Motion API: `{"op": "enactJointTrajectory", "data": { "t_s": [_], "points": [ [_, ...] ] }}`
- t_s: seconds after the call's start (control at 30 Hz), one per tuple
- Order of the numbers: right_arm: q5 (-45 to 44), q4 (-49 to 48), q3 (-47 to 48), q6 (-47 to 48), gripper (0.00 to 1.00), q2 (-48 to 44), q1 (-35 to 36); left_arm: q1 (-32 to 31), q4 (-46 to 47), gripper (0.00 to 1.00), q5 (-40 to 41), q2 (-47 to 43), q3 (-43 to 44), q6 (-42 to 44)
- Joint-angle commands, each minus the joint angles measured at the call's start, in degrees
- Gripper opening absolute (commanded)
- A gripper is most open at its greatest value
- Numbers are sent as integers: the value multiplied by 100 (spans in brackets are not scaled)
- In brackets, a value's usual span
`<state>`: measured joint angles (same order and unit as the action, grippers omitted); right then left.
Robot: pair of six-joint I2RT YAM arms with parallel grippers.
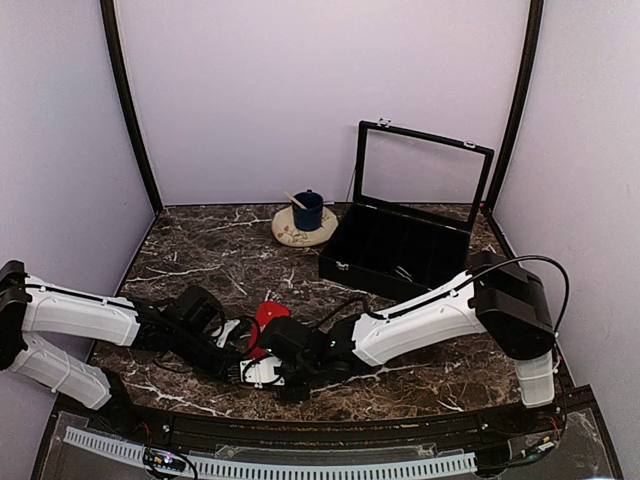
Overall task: Roll the socks
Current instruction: Roll the sock at the center of the board.
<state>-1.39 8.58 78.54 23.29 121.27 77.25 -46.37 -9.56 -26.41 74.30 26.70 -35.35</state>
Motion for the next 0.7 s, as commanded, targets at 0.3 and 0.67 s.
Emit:
{"op": "enactJointTrajectory", "data": {
  "t_s": [0.3, 0.67],
  "points": [
    [558, 1089, -40, -1308, 0, 457, -344, -49, -272, 46, 812, -786, -127, -430],
    [2046, 1540, 194, -1965, 0, 447, -751, -49, 5, 44, 1550, -1648, -604, -755]
  ]
}}
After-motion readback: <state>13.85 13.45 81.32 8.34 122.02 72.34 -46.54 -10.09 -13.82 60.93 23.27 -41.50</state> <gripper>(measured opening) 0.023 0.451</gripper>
